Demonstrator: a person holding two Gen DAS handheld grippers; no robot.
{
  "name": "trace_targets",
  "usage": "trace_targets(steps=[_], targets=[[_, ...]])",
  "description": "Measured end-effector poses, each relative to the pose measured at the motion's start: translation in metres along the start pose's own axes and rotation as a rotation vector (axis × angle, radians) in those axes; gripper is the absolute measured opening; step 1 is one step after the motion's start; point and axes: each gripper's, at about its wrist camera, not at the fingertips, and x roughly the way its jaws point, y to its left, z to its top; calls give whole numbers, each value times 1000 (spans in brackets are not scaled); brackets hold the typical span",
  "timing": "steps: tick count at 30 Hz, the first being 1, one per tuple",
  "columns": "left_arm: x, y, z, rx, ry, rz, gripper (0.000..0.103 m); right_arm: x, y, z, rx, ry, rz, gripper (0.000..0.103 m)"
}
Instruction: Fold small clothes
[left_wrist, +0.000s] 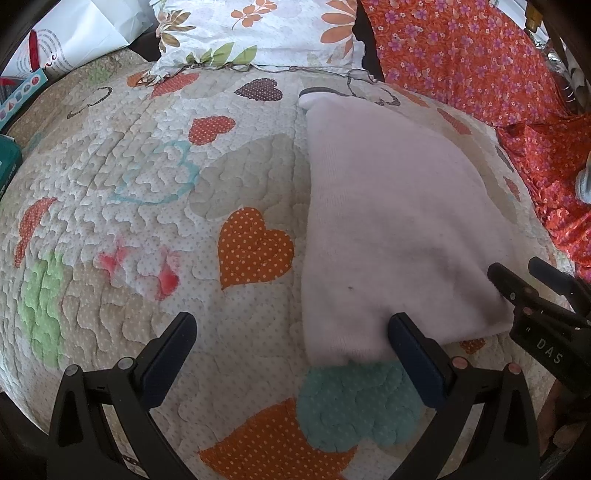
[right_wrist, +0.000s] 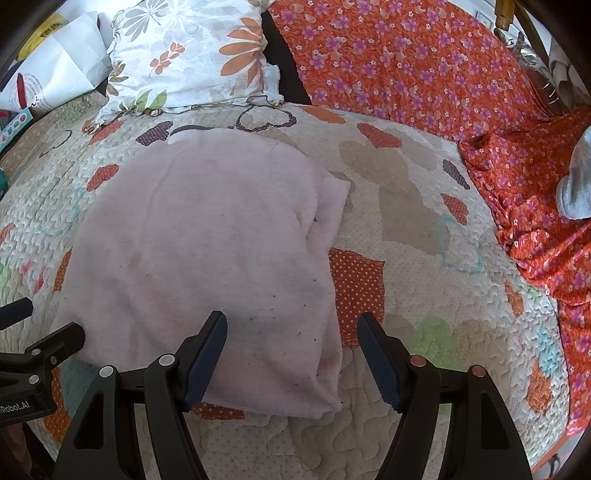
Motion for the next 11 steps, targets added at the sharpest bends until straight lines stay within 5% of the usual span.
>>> trace_targets(steps=[11], targets=[[-5,-5,-2,2,-7,-14,103,0,3,-1,-6,-1,-1,78]])
